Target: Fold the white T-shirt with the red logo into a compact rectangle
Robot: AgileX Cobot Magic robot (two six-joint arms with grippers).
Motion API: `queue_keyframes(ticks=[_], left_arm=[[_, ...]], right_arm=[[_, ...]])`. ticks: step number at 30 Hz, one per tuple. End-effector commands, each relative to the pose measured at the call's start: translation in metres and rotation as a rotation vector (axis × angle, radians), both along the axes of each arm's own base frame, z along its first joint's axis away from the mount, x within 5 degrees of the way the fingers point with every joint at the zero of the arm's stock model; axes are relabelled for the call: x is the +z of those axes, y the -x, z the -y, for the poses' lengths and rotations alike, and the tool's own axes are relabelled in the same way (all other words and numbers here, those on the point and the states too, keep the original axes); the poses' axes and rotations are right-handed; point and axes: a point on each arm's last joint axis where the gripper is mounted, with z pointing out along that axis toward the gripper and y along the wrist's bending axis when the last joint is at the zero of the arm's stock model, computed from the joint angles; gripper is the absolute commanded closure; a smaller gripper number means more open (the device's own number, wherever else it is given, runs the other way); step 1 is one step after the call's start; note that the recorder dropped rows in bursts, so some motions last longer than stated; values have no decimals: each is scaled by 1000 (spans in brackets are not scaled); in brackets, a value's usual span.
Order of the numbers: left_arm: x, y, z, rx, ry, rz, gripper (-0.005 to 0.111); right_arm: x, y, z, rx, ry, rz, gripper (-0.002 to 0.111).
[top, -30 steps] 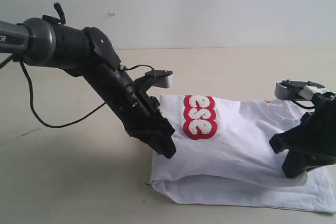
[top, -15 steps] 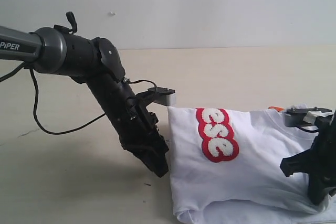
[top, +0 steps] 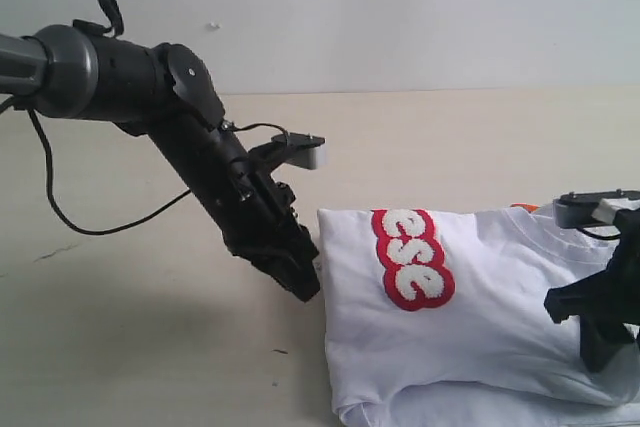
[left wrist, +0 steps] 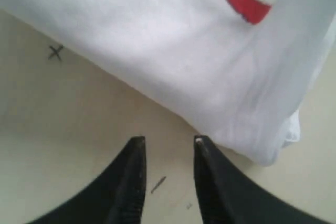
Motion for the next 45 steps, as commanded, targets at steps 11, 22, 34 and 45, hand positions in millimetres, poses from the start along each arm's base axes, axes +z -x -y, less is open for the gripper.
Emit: queue_keyframes(ticks=[11,22,34,45], left_arm=[[26,14,31,57,229,-73,74],[-23,25,50,43,158,-152,74],[-45,19,43,48,97,-147,74],[-55,-13,-6,93,-93,-56,74]], right_arm=[[48,4,-17,74,-180,240,108],[13,3,-9,103,-118,44,108],[-19,1,17,20,174,-88,108],[-10,-4,8,-5,75,1,108]])
